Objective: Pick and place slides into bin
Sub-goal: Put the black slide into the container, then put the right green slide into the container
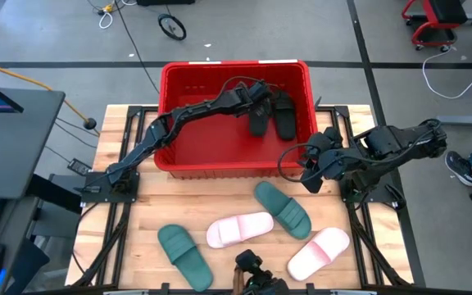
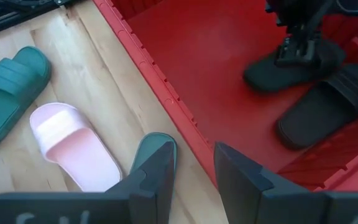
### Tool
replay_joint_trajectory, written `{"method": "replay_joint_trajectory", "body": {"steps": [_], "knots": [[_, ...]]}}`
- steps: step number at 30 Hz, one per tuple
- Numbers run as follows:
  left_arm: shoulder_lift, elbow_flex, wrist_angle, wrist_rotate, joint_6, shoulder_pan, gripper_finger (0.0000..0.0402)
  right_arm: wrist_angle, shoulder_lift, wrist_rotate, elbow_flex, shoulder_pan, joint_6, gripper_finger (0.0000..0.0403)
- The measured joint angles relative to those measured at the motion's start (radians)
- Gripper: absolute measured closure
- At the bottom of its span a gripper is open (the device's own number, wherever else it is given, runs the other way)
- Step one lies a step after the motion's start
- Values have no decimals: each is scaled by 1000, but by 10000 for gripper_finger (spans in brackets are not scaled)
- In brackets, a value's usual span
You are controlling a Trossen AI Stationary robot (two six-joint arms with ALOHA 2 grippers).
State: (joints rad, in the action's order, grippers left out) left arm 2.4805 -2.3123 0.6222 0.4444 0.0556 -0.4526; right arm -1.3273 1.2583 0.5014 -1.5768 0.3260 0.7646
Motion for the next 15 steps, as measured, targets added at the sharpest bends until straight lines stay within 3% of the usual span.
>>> {"method": "replay_joint_trajectory", "body": {"steps": [4,15], "knots": [[-2,-1,-51,-26,46,-2,185,0,0,0,0,0,-6,283],[-40,-19,14,-33,77,9,194,-1,0,-1,0,42,-8,283]]}}
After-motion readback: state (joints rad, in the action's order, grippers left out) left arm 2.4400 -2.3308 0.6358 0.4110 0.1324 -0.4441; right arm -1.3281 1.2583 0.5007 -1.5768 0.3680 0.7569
